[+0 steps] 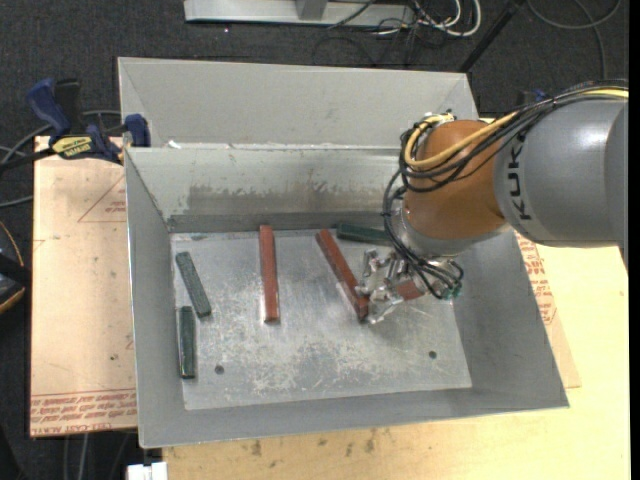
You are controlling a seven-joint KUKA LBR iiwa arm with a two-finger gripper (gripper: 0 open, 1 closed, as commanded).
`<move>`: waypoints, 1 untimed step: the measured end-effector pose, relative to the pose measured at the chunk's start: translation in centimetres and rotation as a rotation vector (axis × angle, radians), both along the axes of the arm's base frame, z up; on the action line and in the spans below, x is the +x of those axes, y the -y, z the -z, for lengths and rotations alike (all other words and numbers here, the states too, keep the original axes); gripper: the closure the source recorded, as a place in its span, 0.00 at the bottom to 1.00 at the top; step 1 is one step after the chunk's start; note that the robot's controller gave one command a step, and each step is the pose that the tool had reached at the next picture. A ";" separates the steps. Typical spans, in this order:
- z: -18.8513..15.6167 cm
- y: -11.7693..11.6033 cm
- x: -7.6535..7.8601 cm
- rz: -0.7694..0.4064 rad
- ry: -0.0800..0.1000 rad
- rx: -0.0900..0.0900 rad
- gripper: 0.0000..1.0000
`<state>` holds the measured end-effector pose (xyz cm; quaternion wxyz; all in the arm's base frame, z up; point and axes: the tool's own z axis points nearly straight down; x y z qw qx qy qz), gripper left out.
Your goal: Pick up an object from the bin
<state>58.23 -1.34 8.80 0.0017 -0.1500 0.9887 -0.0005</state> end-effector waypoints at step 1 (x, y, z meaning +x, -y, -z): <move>-14.4 0.3 -0.8 0.032 0.002 0.002 1.00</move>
Offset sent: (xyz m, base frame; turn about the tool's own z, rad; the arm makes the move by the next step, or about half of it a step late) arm 0.0000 0.0000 0.0000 0.0000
